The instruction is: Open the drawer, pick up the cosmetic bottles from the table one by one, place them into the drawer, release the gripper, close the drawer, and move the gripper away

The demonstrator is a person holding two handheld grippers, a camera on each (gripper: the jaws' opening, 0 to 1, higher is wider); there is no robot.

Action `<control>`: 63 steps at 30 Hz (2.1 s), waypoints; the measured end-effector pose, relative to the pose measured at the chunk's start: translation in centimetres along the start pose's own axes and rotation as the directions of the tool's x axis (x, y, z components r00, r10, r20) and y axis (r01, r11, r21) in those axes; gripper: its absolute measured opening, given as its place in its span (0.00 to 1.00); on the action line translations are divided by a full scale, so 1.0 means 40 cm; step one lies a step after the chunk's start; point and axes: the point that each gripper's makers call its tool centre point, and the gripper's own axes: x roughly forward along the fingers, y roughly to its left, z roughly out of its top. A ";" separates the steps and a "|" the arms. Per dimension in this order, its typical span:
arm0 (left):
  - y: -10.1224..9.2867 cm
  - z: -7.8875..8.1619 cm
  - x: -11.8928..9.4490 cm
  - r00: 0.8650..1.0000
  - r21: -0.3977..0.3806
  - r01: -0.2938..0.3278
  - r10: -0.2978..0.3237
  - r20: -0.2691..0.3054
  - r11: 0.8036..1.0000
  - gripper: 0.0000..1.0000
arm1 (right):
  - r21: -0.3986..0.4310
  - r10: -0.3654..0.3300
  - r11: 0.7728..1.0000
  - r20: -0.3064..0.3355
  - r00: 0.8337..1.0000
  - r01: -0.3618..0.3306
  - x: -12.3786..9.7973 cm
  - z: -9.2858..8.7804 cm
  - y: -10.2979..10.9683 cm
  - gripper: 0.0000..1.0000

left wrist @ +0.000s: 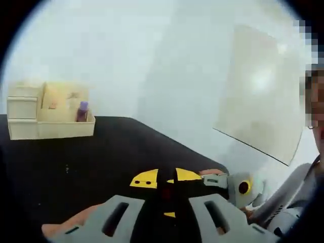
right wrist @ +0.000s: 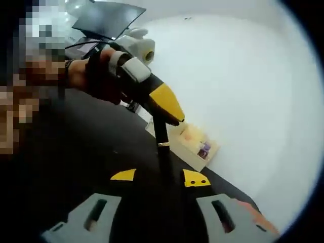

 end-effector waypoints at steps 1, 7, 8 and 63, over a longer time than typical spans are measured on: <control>-0.007 -0.003 0.002 1.000 0.005 0.003 -0.003 -0.003 1.000 0.06 | -0.005 -0.005 1.000 0.000 1.000 0.005 -0.001 0.001 -0.002 0.27; -0.024 -0.024 0.006 1.000 0.021 0.007 -0.007 -0.013 1.000 0.06 | -0.012 -0.033 0.999 -0.002 0.999 0.033 -0.004 -0.001 -0.017 0.11; -0.022 -0.026 0.006 1.000 0.019 0.007 -0.007 -0.015 1.000 0.06 | -0.015 -0.028 0.999 0.002 1.000 0.028 -0.005 0.003 -0.016 0.08; -0.021 -0.149 -0.124 0.809 0.826 0.508 0.194 -0.555 0.244 0.08 | -0.089 0.206 0.975 0.004 0.979 -0.205 -0.012 0.011 0.116 0.07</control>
